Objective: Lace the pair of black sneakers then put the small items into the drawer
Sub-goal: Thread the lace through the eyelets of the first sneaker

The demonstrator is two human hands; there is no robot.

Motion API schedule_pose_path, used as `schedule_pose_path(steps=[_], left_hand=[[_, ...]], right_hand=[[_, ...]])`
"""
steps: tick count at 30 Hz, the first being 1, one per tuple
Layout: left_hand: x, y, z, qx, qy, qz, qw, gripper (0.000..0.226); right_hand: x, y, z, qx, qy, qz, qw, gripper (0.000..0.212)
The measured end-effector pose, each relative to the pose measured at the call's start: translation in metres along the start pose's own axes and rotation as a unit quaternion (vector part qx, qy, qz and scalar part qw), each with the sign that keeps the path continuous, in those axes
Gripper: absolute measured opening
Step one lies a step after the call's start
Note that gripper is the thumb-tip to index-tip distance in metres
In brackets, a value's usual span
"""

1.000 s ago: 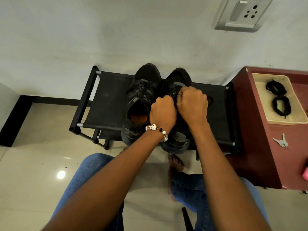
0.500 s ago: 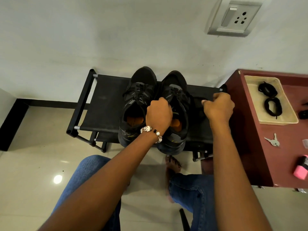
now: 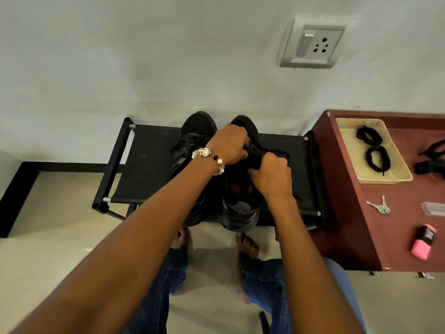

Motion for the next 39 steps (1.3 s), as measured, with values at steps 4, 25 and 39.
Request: schedule_pose_path(steps=[4,25,39], left_hand=[[-0.001,0.002,0.0,-0.038,0.022,-0.036,0.998,0.019],[0.015,-0.015,-0.008,-0.154,-0.061,-0.087,0.982,0.033],[-0.009,-0.014,0.019,-0.157,-0.098,-0.169,0.968,0.015]], right_hand=[[-0.001,-0.005,0.003,-0.03,0.019,0.002,0.999,0.029],[-0.01,0.002,0.016,-0.059,0.046,-0.007,0.997,0.042],[-0.025,0.01,0.005,-0.09,0.141,0.029,0.985,0.033]])
Point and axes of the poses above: each hand's wrist, its own y-axis towards the middle knuckle, its own z-axis out of the palm, x = y × z, the point moved 6 cm from there along y, towards the middle knuckle, and after that the axes turned 12 degrees about y, right-handed, at the moved point
